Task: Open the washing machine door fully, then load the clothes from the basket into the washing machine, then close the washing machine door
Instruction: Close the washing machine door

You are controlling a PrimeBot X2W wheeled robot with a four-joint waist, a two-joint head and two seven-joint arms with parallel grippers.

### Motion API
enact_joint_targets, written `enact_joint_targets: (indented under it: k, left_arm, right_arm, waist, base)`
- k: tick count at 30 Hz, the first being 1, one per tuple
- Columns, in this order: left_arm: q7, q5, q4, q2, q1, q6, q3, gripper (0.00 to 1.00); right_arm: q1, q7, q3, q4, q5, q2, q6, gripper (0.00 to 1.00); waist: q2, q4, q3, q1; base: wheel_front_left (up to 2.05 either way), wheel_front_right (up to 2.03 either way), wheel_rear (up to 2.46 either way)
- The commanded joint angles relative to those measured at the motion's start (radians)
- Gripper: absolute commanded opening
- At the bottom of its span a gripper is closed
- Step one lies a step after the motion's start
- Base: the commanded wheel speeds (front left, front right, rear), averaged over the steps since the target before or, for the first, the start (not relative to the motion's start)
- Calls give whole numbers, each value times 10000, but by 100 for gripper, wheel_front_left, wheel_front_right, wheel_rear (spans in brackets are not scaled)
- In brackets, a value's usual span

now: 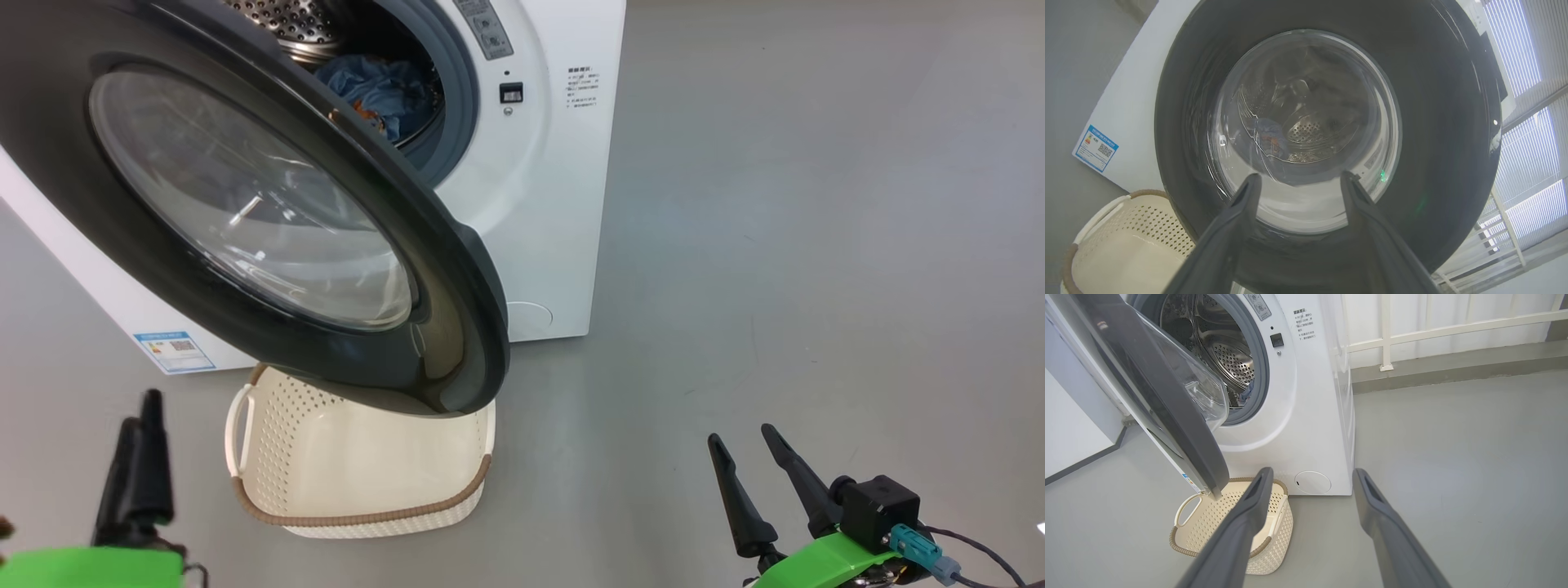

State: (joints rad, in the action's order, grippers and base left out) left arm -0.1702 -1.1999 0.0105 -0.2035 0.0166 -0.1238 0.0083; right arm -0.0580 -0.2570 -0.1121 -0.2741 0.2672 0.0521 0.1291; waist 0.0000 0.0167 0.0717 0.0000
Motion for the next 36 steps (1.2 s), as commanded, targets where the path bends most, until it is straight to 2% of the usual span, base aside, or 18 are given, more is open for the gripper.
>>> enact_joint_targets:
  k: [1,5,14,18,23,36]
  left_arm:
    - [-286,245,-124,-451,106,-69,58,100]
    - [-889,1574,473,-1250,100,-69,-905,100]
    - [-913,5983,461,-814,-132,-69,86,100]
    - [-914,7195,522,-643,-321,-69,113,100]
    - [-915,8025,419,-422,-566,-69,183,100]
    - [-915,8693,557,-62,-959,-69,348,100]
  right_arm:
    - [-85,-48,-211,262,133,-19,16,100]
    - [-71,-48,-190,258,142,-19,16,100]
    - [-59,-48,-188,347,48,-19,16,100]
    - [-44,-48,-184,369,15,-19,16,100]
    - [-30,-48,-178,403,-11,-19,16,100]
    - [20,-48,-169,431,-36,-19,16,100]
  waist:
    - [0,-6,-5,0]
    - [0,0,-15,0]
    - [0,-18,1,0]
    - [0,-29,-9,0]
    - [0,-29,-6,0]
    - [0,-21,-119,0]
  base:
    - [0,0,0]
    - [0,0,0]
    - [0,0,0]
    - [0,0,0]
    - [0,0,0]
    - [0,0,0]
